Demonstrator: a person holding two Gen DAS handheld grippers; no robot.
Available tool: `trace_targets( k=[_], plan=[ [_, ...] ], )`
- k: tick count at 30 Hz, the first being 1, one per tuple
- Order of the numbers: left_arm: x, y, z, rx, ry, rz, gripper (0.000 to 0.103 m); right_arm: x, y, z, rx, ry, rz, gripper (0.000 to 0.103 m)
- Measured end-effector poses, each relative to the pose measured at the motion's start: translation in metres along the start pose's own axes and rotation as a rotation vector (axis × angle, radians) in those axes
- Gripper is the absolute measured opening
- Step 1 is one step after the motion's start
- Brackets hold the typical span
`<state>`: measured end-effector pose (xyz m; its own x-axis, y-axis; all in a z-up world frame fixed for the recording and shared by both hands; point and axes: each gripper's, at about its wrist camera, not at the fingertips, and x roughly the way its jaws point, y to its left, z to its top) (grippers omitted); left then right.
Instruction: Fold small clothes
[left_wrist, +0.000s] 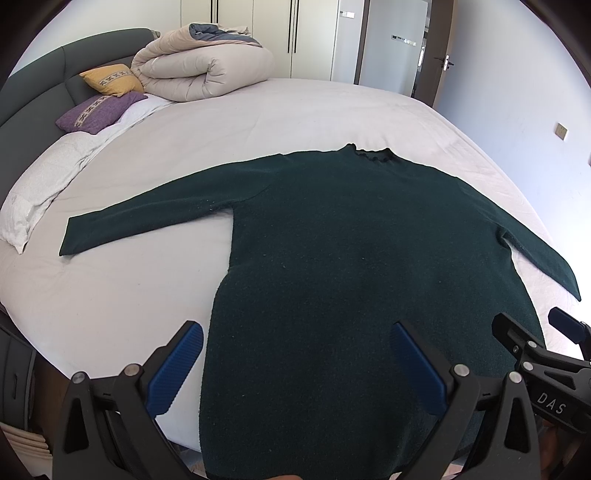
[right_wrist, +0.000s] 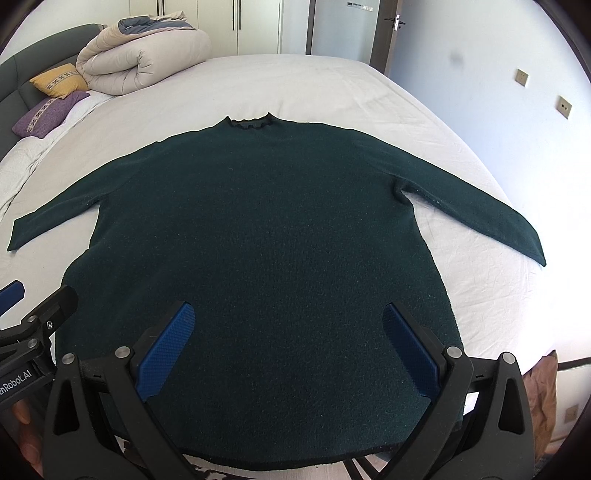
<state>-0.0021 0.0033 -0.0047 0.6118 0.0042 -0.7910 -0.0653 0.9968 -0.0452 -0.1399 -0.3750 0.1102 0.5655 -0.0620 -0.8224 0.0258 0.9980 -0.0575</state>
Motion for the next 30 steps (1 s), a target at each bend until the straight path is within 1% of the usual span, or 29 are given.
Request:
trace_targets(
  k=[18,30],
  plan=[
    [0.0003,-0.002,-0.0002,-0.003,0.003,-0.004,0.103,0.0021,-0.0004,-0.0013,-0.001,0.003,0.0,0.103],
    [0.0023,-0.003,-0.0023,-0.005,0.0,0.019,0.103,0.0031,-0.0004,-0.0032,-0.002,0.005,-0.001,0.103]
  ],
)
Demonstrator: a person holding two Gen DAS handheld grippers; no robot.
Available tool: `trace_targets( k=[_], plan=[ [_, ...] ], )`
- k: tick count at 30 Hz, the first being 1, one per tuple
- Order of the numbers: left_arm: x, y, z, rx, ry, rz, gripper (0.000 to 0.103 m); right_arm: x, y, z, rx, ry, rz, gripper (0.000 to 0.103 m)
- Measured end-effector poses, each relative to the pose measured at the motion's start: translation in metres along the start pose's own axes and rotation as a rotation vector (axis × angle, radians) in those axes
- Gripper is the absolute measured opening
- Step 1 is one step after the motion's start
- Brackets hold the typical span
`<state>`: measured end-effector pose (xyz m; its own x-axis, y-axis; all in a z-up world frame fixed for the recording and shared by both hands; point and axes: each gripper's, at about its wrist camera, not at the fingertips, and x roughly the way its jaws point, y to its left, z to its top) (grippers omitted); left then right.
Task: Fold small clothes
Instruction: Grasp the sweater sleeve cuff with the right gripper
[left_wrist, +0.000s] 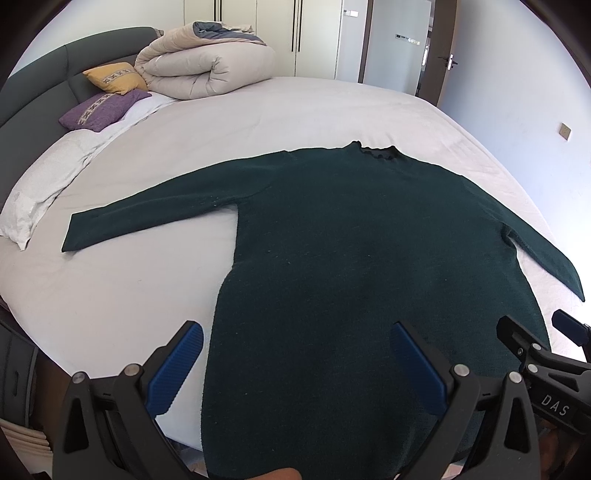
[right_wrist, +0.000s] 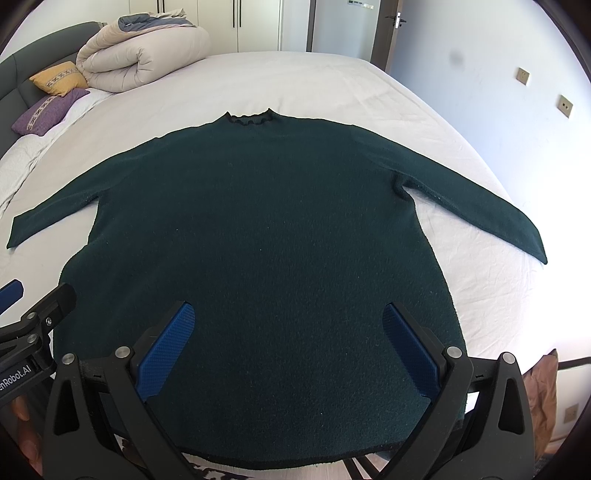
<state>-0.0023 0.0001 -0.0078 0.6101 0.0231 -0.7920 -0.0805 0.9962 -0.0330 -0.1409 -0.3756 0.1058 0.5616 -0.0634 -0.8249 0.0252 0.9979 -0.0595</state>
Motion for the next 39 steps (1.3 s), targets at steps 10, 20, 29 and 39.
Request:
trace_targets(
  k=[10,20,29,39],
  plan=[
    [0.006,0.002,-0.003,-0.002,0.003,-0.006,0.103,0.003,-0.009,-0.009,0.02,0.007,0.002,0.103],
    [0.016,0.002,0.017,-0.032,-0.028,-0.207,0.103,-0.006,-0.128,0.0,0.298,-0.128,0.137,0.103],
    [0.046,-0.027,0.034,-0.087,0.1,-0.303,0.103,0.04,-0.381,-0.05,1.057,-0.277,0.324,0.101],
    [0.092,-0.051,0.066,-0.174,0.18,-0.456,0.102,0.11,-0.52,-0.074,1.423,-0.319,0.43,0.069]
  ],
)
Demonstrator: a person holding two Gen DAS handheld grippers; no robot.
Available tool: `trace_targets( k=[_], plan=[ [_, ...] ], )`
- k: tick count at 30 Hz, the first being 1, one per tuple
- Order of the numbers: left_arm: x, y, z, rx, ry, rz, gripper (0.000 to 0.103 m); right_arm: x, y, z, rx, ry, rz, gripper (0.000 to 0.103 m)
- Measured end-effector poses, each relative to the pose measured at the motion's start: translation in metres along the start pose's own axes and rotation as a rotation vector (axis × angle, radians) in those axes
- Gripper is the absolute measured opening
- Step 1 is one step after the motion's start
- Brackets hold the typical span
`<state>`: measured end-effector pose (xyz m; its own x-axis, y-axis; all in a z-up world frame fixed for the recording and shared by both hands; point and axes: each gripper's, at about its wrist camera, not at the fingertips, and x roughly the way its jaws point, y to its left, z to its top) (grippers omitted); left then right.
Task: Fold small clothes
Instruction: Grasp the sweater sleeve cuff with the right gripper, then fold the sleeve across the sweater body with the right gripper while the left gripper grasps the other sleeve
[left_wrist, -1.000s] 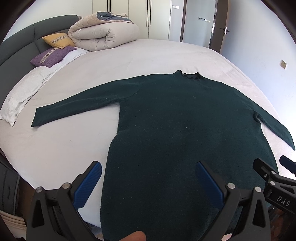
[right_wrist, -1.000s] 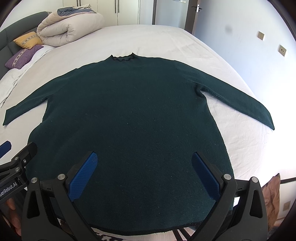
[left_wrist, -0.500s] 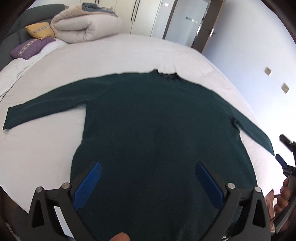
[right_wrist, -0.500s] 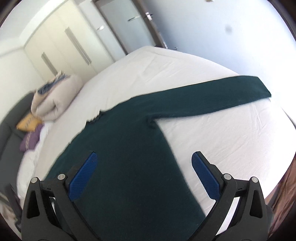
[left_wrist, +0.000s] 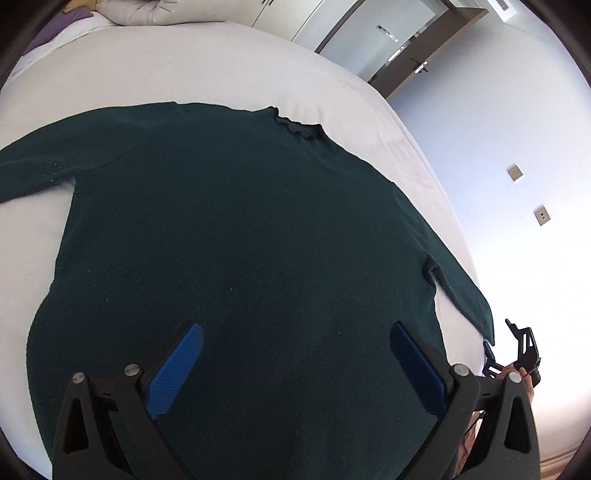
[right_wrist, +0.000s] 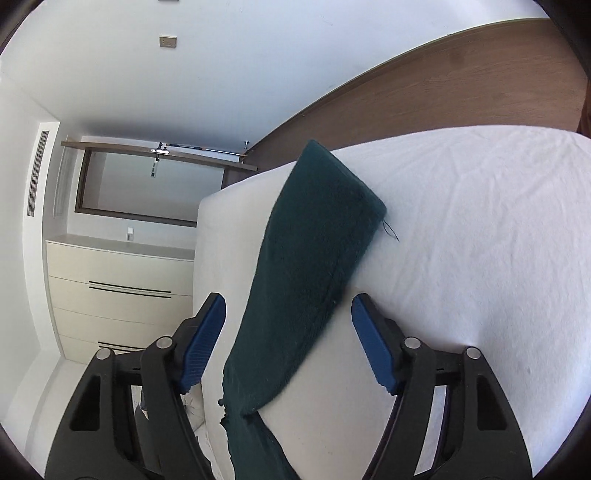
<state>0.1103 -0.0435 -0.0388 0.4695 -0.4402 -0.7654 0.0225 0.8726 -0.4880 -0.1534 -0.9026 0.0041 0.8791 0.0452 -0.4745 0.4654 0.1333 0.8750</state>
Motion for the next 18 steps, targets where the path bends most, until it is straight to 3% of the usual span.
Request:
trace_targets(
  k=[4,7,9,10,15,18],
  plan=[
    [0.007,-0.005,0.008,-0.026,-0.026,-0.057,0.095,0.012,0.002,0.024,0.004,-0.014,0.006,0.065],
    [0.006,-0.005,0.015,-0.028,-0.03,-0.068,0.095,0.02,0.0,0.04,0.013,-0.025,-0.001,0.05],
    [0.004,-0.009,0.02,0.008,-0.043,-0.04,0.095,0.023,-0.001,0.054,0.019,-0.029,-0.008,0.032],
    [0.003,-0.01,0.021,0.023,-0.044,-0.038,0.095,0.032,-0.009,0.041,0.01,-0.029,-0.023,0.031],
    [0.01,-0.006,0.036,0.041,-0.046,-0.049,0.09,0.043,0.004,0.056,-0.08,-0.045,-0.092,0.013],
    [0.014,-0.003,0.044,0.038,-0.045,-0.063,0.09,0.046,0.028,0.059,-0.167,-0.065,-0.128,0.011]
  ],
)
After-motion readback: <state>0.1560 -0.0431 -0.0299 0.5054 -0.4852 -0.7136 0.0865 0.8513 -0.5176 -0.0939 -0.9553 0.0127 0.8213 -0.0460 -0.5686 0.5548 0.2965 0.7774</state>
